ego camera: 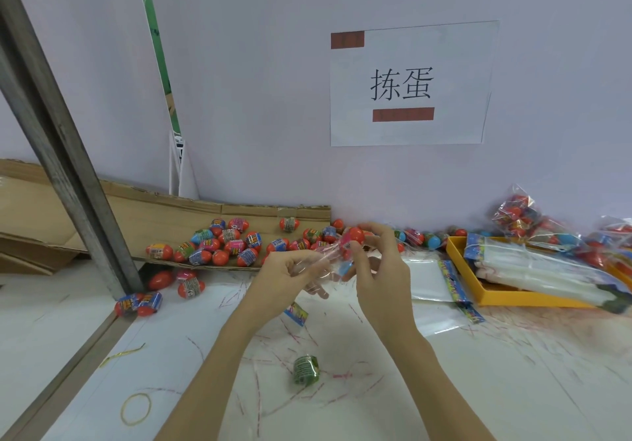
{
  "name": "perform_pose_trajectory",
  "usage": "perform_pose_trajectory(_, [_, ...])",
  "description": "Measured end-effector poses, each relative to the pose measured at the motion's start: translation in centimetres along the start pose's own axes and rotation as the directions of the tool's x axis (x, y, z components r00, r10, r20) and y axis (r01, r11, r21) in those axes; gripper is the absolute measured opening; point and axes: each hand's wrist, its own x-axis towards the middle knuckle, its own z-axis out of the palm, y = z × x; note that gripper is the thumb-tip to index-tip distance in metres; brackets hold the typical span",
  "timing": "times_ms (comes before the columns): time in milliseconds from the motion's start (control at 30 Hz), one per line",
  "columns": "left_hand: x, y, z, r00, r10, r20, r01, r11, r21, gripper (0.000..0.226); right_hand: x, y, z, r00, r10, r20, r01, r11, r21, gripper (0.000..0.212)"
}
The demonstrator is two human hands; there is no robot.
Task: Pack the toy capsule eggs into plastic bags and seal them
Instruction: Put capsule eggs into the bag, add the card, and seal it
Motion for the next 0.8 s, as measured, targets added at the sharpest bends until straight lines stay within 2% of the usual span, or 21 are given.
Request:
perform_pose_trajectory(100, [-0.16,0.24,-0.06,0.999,-0.005,0.035,0.005,1.000,-0.009,0.029,-0.07,-0.25,0.09,0.999,-0.034,0.020,0.034,0.999,0.006,0.022])
perform_pose_trajectory(233, [-0.13,0.36,-0.01,1.000,-0.017,-0.009,0.017,0.999,-0.045,0.028,-0.13,0.21,0.16,0.996,-0.046,0.081,0.048,0.999,-0.019,0.016])
perform_pose_trajectory(367, [-0.21,0.44,-0.06,0.999,-0.027,-0.033,0.026,1.000,-0.006,0.028,-0.26,0.13,0.30,0.993,-0.052,0.102,0.055,0.998,-0.032,0.014])
perform_pose_trajectory(533, [-0.37,0.61,0.02,1.000,-0.019,0.010,0.020,0.999,-0.025,0.031,-0.31,-0.16,0.23,0.996,0.010,0.089,-0.018,0.996,0.085,0.009])
perform_pose_trajectory(700, [-0.33,0.44,-0.07,0.996,0.017,-0.084,-0.024,0.996,-0.086,0.024,-0.18,-0.32,0.16,0.992,0.128,0.021,-0.129,0.960,0.247,0.008])
perform_pose_trajectory(800, [-0.21,0.35,0.06,0.987,0.038,-0.157,-0.056,0.992,-0.114,0.024,-0.17,-0.30,0.10,0.994,0.104,0.025,-0.107,0.973,0.203,0.008])
